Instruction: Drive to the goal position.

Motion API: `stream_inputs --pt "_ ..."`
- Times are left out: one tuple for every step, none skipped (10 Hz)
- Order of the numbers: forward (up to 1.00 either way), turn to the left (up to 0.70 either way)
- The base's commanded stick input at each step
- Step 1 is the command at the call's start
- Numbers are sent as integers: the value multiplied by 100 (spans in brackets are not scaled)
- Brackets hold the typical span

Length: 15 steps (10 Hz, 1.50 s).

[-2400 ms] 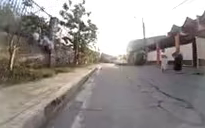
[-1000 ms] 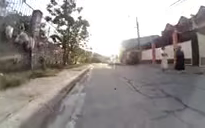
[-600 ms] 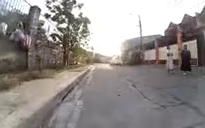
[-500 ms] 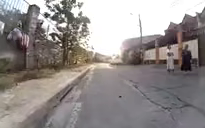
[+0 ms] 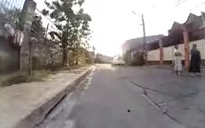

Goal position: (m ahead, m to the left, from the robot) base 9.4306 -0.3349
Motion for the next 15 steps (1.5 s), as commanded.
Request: stream_inputs --pt "100 0" --pt "100 0" --pt "100 -4" --pt "100 -21" --pt "100 -39" --pt "100 -40" --pt "100 -40" --pt "100 -40" --pt "100 -28" --pt "100 -14" --pt "100 0" --pt "100 0" --pt "100 0" --pt "100 0" --pt "100 0"
